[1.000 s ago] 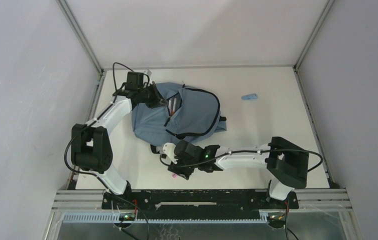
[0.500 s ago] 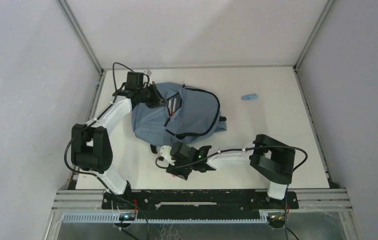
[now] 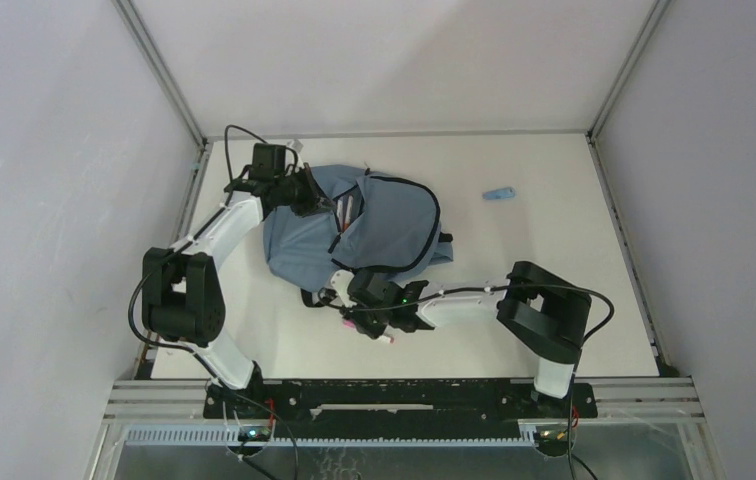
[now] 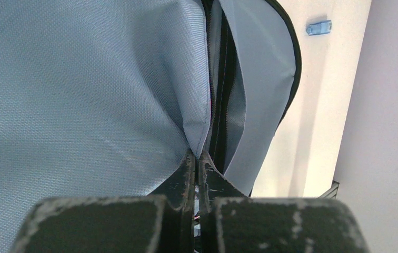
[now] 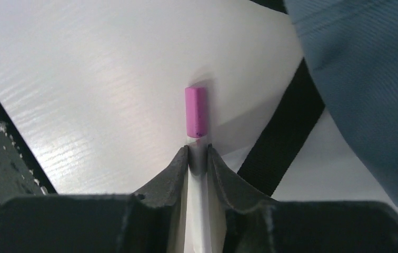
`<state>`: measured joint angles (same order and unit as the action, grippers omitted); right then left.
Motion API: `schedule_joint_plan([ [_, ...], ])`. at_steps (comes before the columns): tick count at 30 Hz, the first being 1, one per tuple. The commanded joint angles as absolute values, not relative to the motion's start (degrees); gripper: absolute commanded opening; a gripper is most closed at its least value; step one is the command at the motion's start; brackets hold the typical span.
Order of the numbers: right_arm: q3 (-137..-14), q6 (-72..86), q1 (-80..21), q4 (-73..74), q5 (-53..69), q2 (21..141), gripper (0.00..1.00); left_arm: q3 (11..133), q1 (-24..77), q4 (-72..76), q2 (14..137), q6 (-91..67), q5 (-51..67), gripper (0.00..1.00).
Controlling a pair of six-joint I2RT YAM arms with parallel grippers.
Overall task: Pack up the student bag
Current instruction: Pick up the stationery from the center of the board.
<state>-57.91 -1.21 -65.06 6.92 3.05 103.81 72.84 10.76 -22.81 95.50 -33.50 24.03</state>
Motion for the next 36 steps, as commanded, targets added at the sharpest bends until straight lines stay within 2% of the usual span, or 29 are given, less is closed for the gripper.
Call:
schedule_joint_plan([
  [1, -54.63, 4.85, -63.82, 9.99, -2.70, 103.79, 0.23, 71.97, 10.46, -21.25, 93.23, -33.48, 26.92, 0.00],
  [5, -53.71, 6.76, -63.51, 11.60, -6.35, 101.78, 0.02, 71.87, 10.46, -20.94, 93.56, -33.71, 27.07, 0.00],
  [6, -53.44, 7.26, -63.46, 11.95, -7.19, 100.87, 0.00, 71.87, 10.50, -20.92, 93.57, -33.67, 27.07, 0.00],
  [15, -52.39, 8.11, -63.06, 14.61, -11.04, 86.48, 0.00, 71.74, 10.37, -20.74, 93.31, -33.71, 27.10, 0.00],
  [18, -52.38, 9.06, -60.45, 13.58, -7.68, 81.13, 0.00, 71.62, 10.39, -20.75, 93.26, -33.66, 27.44, 0.00],
  [22, -53.46, 16.06, -52.03, 10.73, 0.81, 76.80, 0.00, 71.19, 10.37, -20.66, 92.76, -33.66, 27.25, 0.00],
  [25, -58.06, 23.93, -45.47, 10.15, 5.42, 78.12, 0.00, 71.07, 10.37, -20.64, 92.74, -33.58, 27.11, 0.00],
  [28, -64.75, 33.43, -42.69, 10.89, 3.69, 81.91, 0.00, 70.93, 10.37, -20.61, 92.74, -33.57, 26.90, 0.00],
  [32, -74.69, 46.84, -39.36, 13.29, 4.51, 90.77, 0.00, 70.89, 10.37, -20.57, 92.50, -33.57, 26.95, 0.00],
  [36, -82.64, 52.87, -39.00, 13.40, 5.53, 99.84, 0.00, 71.29, 10.37, -20.78, 91.86, -33.02, 26.54, 0.00],
])
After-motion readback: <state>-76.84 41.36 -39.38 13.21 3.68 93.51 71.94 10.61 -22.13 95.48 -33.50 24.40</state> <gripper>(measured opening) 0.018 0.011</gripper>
